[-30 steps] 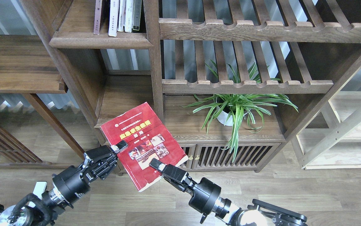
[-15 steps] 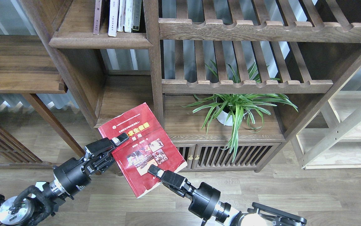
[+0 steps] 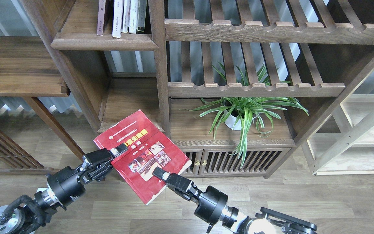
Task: Organize books on shelf
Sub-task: 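Release the red book from the right gripper and withdraw it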
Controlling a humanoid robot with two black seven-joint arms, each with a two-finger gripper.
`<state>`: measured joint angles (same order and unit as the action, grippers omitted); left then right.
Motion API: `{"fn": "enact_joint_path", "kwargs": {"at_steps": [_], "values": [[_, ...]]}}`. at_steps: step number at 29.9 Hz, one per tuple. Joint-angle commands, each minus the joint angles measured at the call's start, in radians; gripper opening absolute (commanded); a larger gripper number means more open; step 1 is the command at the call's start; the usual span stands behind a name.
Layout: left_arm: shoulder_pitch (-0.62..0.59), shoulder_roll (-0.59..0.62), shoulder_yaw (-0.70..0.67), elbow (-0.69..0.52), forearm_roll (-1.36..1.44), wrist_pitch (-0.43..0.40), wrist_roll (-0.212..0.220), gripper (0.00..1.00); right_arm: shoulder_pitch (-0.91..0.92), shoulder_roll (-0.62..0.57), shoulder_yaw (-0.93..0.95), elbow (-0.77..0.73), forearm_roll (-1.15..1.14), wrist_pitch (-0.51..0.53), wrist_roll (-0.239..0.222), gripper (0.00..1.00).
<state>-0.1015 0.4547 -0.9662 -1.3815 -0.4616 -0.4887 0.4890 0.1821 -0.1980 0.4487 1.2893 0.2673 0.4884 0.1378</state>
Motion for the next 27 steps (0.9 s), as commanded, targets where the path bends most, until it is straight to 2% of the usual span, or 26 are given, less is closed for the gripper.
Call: {"fn": "enact_joint_path", "kwargs": {"at_steps": [1, 4, 6, 7, 12, 13, 17, 22, 27], "values": [[-0.001, 0.001, -0.012, -0.002, 0.049, 0.000, 0.000, 0.02, -0.001, -0.001, 0.033, -0.021, -0.008, 0.000, -0.001, 0.49], [-0.004, 0.001, -0.017, -0.002, 0.090, 0.000, 0.000, 0.02, -0.004, -0.012, 0.071, -0.027, -0.008, 0.000, 0.000, 0.68], [-0.006, -0.002, -0.017, -0.001, 0.101, 0.000, 0.000, 0.02, -0.015, -0.020, 0.087, -0.028, -0.008, 0.000, 0.002, 0.73], [-0.009, -0.002, -0.017, -0.002, 0.107, 0.000, 0.000, 0.02, -0.018, -0.017, 0.094, -0.031, -0.008, 0.000, 0.002, 0.80], [-0.012, -0.002, -0.023, -0.007, 0.144, 0.000, 0.000, 0.02, -0.024, -0.015, 0.163, -0.083, -0.010, 0.000, 0.008, 0.99], [-0.012, -0.001, -0.028, -0.007, 0.158, 0.000, 0.000, 0.02, -0.027, -0.015, 0.180, -0.100, -0.010, 0.000, 0.009, 0.99], [-0.003, -0.002, -0.072, -0.017, 0.231, 0.000, -0.082, 0.02, -0.058, -0.009, 0.266, -0.218, -0.008, 0.000, 0.009, 0.99], [-0.001, -0.001, -0.138, -0.056, 0.326, 0.000, -0.125, 0.02, -0.055, 0.022, 0.303, -0.358, -0.005, 0.000, 0.008, 0.99], [0.002, -0.010, -0.213, -0.096, 0.449, 0.000, -0.142, 0.02, -0.046, 0.043, 0.309, -0.377, -0.007, 0.000, -0.003, 0.99]]}}
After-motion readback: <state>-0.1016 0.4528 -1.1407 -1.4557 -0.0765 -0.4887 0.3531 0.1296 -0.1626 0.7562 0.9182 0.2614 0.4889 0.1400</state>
